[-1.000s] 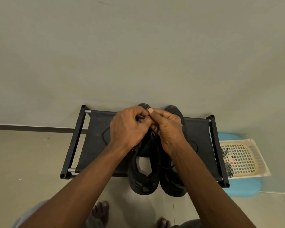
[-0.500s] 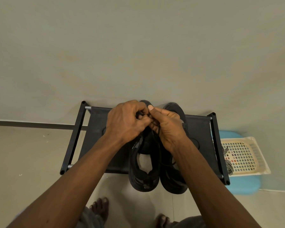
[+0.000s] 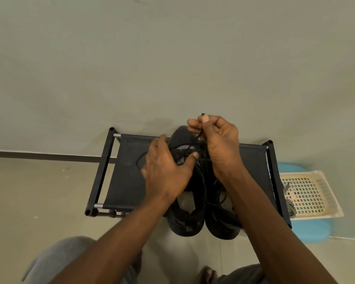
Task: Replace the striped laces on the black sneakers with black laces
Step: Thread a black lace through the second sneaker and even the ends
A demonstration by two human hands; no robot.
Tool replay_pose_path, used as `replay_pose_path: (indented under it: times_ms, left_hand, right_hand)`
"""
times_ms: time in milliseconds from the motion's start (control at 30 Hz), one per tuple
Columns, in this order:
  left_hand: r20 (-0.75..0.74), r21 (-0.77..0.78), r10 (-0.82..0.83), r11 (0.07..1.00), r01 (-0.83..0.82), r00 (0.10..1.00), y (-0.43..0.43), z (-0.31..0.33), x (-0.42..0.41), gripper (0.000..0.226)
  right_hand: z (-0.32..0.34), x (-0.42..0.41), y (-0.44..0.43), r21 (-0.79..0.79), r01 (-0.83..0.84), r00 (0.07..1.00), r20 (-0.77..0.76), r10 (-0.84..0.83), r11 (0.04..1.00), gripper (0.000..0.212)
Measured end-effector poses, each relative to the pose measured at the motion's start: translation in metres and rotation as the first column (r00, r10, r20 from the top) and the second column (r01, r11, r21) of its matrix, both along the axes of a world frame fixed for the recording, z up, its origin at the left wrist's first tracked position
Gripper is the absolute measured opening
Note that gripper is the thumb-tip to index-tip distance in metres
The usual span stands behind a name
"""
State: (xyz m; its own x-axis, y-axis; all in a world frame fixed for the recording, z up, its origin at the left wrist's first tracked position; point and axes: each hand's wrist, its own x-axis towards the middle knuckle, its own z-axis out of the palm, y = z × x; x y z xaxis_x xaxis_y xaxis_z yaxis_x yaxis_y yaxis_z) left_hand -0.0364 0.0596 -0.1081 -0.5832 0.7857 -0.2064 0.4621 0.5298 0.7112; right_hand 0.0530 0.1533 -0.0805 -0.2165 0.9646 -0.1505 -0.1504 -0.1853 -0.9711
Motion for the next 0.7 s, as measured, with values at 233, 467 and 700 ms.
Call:
replay_pose_path:
  times_ms: [233, 467, 700]
  left_hand:
    - [0.138, -0.232, -0.025, 0.971, 0.057, 0.99, -0.03, -0.011, 0.047, 0.143]
    - [0.002, -0.239, -0.102, 0.966, 0.099, 0.995, -0.051, -0.012, 0.076, 0.137]
    - [-0.398, -0.139, -0.467, 0.881, 0.451, 0.79, -0.063, -0.033, 0.066, 0.102]
  right_hand:
    - [0.038, 0.014, -0.016, 0.182, 0.013, 1.0, -0.02, -0.009, 0.983, 0.014]
    - [0.087, 0.026, -0.044, 0.179, 0.023, 0.999, -0.046, -0.015, 0.984, 0.011]
    - [0.138, 0.038, -0.061, 0.155, -0.023, 1.0, 0.007, 0.023, 0.988, 0.009]
